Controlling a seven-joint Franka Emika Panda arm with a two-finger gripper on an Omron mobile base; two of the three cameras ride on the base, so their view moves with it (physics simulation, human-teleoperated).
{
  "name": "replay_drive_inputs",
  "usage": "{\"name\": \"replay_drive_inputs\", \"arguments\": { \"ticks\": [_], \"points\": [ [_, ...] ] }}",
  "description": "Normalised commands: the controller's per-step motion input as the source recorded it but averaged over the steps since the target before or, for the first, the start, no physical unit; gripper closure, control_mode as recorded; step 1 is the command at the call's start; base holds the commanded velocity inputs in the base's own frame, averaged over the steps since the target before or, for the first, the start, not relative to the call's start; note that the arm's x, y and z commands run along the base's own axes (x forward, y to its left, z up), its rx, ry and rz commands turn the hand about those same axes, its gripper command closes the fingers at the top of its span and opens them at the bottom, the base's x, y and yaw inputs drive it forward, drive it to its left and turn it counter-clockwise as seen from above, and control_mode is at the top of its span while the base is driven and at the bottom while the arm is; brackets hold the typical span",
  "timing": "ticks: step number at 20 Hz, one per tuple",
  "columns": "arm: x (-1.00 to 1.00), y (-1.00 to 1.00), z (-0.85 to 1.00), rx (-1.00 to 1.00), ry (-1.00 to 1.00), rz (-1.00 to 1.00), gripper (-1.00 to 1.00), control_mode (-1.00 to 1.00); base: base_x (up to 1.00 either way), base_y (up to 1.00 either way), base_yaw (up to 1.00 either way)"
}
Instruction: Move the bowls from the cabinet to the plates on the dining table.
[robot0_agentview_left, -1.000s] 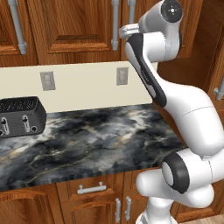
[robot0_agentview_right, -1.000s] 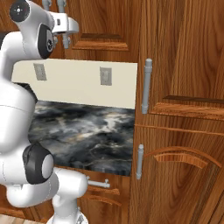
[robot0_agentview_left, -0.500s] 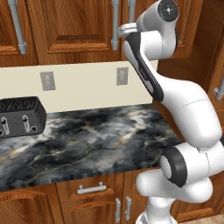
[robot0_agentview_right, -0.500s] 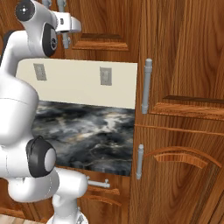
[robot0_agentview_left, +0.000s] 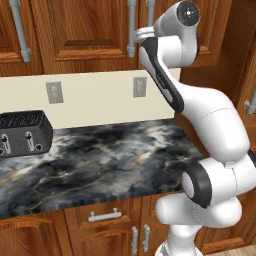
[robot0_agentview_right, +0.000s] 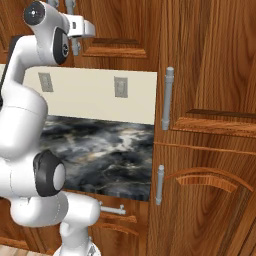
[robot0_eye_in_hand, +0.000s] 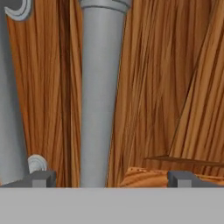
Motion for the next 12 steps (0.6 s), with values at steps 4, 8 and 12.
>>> {"name": "replay_drive_inputs", "arguments": {
  "ticks": [4, 8, 12],
  "points": [
    [0.23, 0.02, -0.08, 0.0, 0.0, 0.0, -1.0, -1.0, 0.0, 0.0, 0.0],
    [0.23, 0.02, -0.03, 0.0, 0.0, 0.0, -1.0, -1.0, 0.0, 0.0, 0.0],
    [0.21, 0.03, 0.0, 0.0, -0.01, 0.0, -1.0, -1.0, 0.0, 0.0, 0.0]
  ]
}}
